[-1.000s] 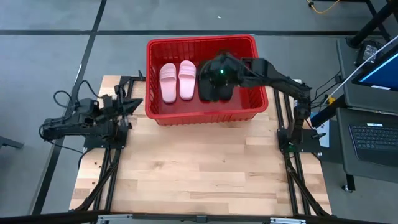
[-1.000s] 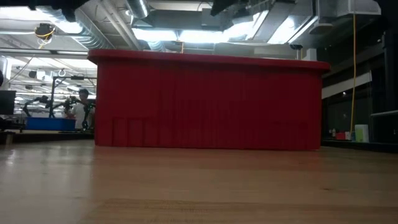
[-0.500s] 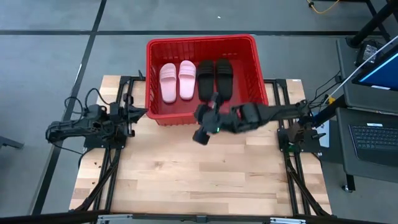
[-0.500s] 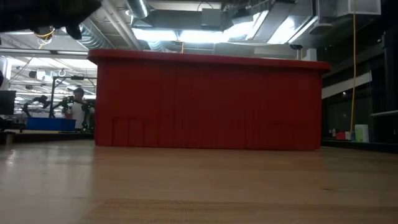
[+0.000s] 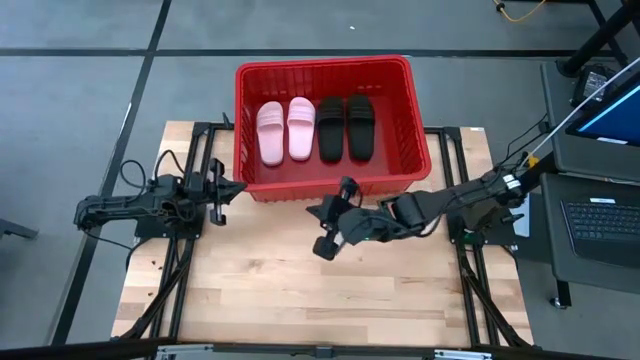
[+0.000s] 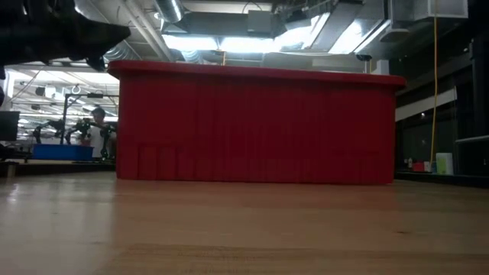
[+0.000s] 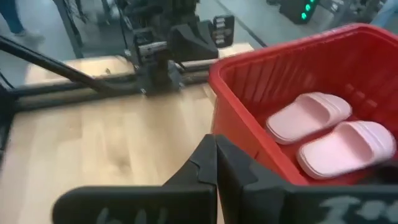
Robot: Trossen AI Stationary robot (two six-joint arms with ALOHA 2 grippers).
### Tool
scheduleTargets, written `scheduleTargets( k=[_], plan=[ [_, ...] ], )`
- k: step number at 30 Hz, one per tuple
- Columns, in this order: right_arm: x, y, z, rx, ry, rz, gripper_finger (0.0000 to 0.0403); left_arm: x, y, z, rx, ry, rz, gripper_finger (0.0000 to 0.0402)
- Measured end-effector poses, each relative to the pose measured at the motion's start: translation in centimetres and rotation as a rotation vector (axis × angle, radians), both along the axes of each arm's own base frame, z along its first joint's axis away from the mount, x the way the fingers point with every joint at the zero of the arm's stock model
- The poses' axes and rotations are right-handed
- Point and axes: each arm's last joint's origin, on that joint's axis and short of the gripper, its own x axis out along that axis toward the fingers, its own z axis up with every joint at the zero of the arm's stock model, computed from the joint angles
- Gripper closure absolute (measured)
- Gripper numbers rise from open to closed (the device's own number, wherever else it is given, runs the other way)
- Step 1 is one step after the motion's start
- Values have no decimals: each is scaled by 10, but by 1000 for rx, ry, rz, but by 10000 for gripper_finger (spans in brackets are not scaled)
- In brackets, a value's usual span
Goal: Pick and place slides into bin
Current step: Return to Home Position
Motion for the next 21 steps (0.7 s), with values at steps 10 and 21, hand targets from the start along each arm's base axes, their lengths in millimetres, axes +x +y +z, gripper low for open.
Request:
scheduleTargets(
  k=[10,21],
  plan=[
    [-74,-10,-17,57,-180,41,402,0,1,-2,-13,17,15,399],
    [-184,-48,-39,-17,-306,239,401,1,1,-3,-15,32,16,398]
  ],
)
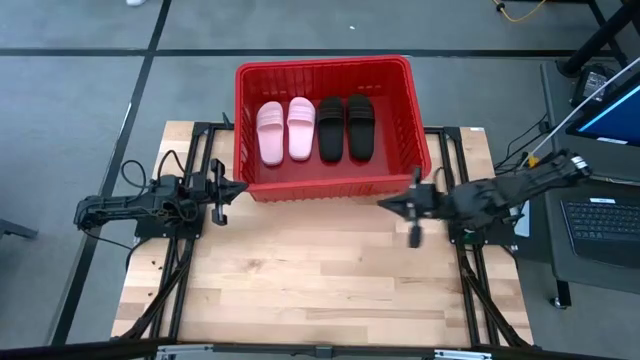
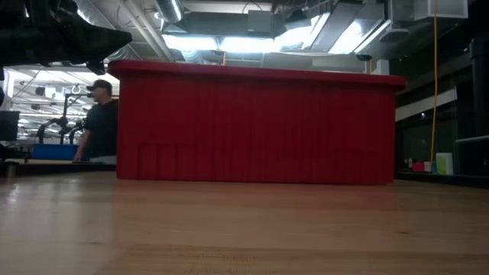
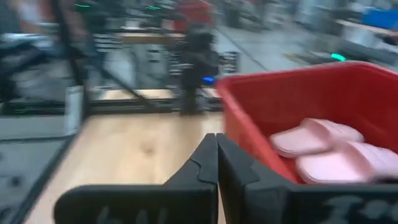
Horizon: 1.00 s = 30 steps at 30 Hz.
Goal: Pick and place slides into bin
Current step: Return to Home Position
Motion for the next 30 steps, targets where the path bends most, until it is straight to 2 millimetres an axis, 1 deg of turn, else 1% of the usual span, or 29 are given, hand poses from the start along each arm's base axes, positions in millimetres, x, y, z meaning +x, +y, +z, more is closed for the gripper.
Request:
scheduleTargets(
  k=[2,4,6,9,12,14,16,18,20,23,27,30],
  plan=[
    [-20,-5,-3,-3,-31,89,400,0,0,0,0,0,0,398],
    [-38,-11,-6,14,-65,136,396,0,0,0,0,0,0,398],
    [-54,-17,-10,49,-105,143,386,0,0,0,0,0,0,398],
    [-70,-24,-16,77,-149,141,371,0,0,0,0,0,0,398],
    [-80,-28,-21,69,-189,143,363,0,0,0,0,0,0,397],
    [-84,-30,-25,14,-209,142,360,0,0,0,0,0,0,399],
    [-86,-31,-32,-38,-203,141,360,0,0,0,0,0,0,399],
    [-90,-33,-39,-38,-210,140,359,0,0,0,0,0,0,399],
    [-94,-34,-51,-40,-208,149,359,0,0,0,0,0,0,397],
    [-104,-39,-71,-66,-232,214,358,0,0,0,0,0,0,396],
    [-123,-44,-85,-71,-346,370,358,0,0,0,0,0,0,399],
    [-123,-44,-94,-69,-314,404,358,0,0,0,0,1,0,399]
  ],
)
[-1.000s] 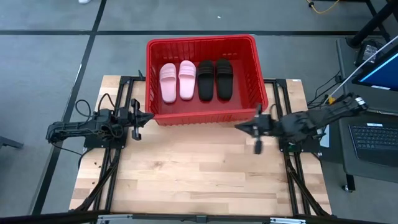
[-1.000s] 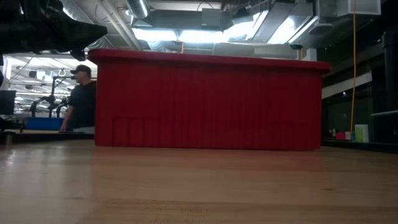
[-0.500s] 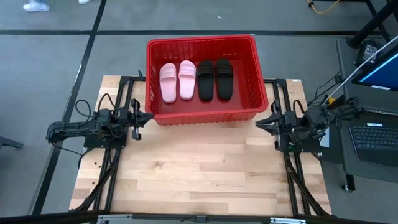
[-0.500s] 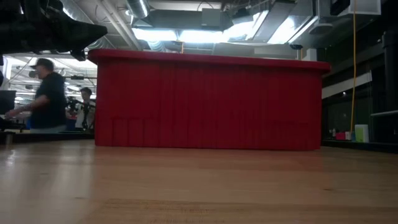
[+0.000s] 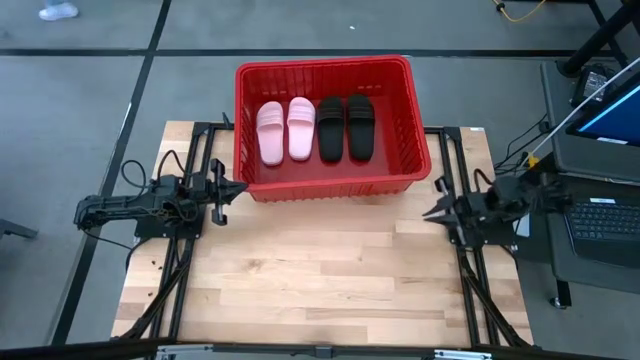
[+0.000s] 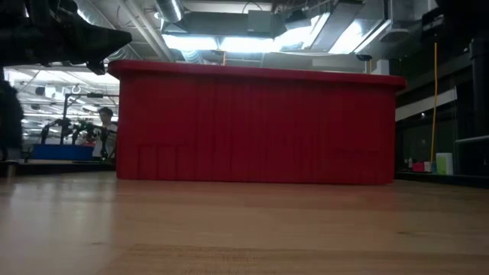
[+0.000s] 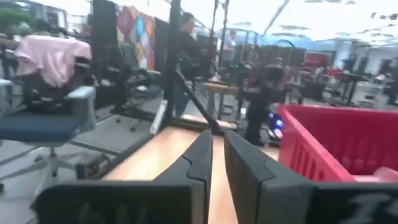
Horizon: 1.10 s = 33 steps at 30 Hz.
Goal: Pick and place slides into bin
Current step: Return to Home Position
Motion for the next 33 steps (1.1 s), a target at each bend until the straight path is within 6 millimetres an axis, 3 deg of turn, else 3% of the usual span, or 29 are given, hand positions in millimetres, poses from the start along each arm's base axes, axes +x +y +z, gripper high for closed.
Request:
scheduleTargets(
  k=[3,11,16,23,33],
  plan=[
    [3,-2,-3,-1,11,-26,358,0,0,-1,0,6,0,395],
    [18,1,-44,57,50,14,358,1,0,-2,-2,18,0,397],
    [22,3,-55,47,-43,64,358,1,0,-1,-2,15,0,397],
    [21,2,-47,-44,-160,21,358,1,0,-1,-2,17,0,394],
    [20,2,-44,96,-148,53,358,1,0,-1,-2,17,0,396]
  ],
)
